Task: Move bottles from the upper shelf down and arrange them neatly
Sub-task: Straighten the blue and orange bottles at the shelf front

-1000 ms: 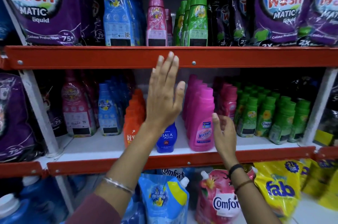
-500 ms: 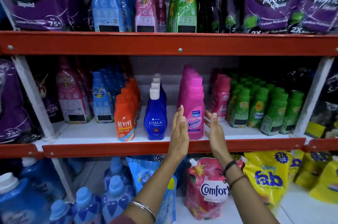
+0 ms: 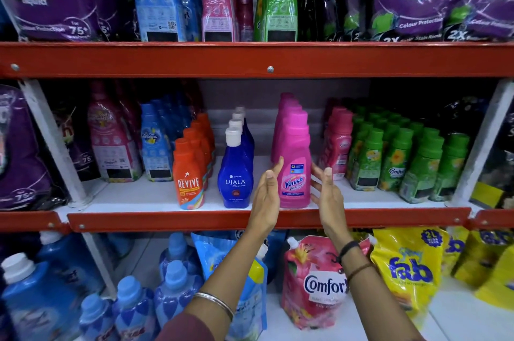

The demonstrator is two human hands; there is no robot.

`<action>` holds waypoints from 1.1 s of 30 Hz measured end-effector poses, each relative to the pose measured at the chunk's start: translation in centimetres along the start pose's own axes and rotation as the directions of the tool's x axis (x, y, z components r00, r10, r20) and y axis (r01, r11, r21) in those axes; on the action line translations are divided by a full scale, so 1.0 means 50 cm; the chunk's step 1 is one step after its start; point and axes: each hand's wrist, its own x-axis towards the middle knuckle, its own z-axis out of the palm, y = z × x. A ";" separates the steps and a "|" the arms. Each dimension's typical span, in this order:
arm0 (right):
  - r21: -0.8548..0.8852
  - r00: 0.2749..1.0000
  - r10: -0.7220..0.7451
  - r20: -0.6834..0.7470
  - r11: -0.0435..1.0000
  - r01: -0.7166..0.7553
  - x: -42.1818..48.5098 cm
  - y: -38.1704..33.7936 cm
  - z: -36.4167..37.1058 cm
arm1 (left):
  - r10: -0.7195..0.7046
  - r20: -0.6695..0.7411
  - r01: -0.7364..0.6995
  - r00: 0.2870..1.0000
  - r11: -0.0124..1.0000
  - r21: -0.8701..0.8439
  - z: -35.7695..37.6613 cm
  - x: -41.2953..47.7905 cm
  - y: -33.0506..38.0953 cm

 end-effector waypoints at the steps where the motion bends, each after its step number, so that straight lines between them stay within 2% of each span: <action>1: -0.002 1.000 -0.006 -0.003 1.000 0.006 0.000 0.002 0.000 | -0.003 0.002 0.003 1.000 1.000 -0.005 0.001 0.001 -0.003; 7: 0.011 0.999 -0.029 -0.014 0.999 0.029 -0.006 0.002 0.001 | 0.002 -0.013 -0.002 1.000 1.000 -0.001 0.000 0.002 -0.009; 9: -0.024 0.983 -0.144 -0.113 0.990 0.142 -0.029 0.005 0.018 | 0.074 -0.061 -0.074 0.995 0.997 0.005 -0.007 -0.004 -0.011; 11: -0.118 0.931 -0.320 -0.178 0.946 0.303 -0.056 0.010 0.046 | 0.204 -0.134 -0.207 0.970 0.978 -0.008 -0.019 -0.014 -0.016; 13: -0.169 0.900 -0.427 -0.086 0.897 0.409 -0.076 0.022 0.083 | 0.321 -0.230 -0.330 0.919 0.944 -0.002 -0.040 -0.023 -0.027; 16: -0.142 0.916 -0.396 0.067 0.905 0.402 -0.085 0.023 0.141 | 0.366 -0.378 -0.375 0.850 0.925 0.053 -0.075 -0.023 -0.050; 18: -0.123 0.948 -0.304 0.096 0.941 0.314 -0.080 0.019 0.177 | 0.313 -0.441 -0.318 0.841 0.946 0.065 -0.099 -0.016 -0.056; 20: -0.069 0.977 -0.193 0.093 0.978 0.199 -0.069 0.023 0.205 | 0.205 -0.447 -0.222 0.870 0.975 0.015 -0.118 -0.005 -0.062; 22: 0.019 0.994 -0.083 0.068 0.996 0.082 -0.056 0.024 0.223 | 0.074 -0.427 -0.140 0.901 0.982 -0.124 -0.132 0.004 -0.065; 25: 0.122 0.999 -0.009 0.045 0.993 0.004 -0.048 0.019 0.235 | -0.105 -0.364 -0.026 0.925 0.941 -0.338 -0.144 0.016 -0.072; 33: 0.171 1.000 0.019 0.000 0.985 -0.019 -0.042 0.024 0.238 | -0.163 -0.282 0.057 0.945 0.935 -0.350 -0.168 0.021 -0.075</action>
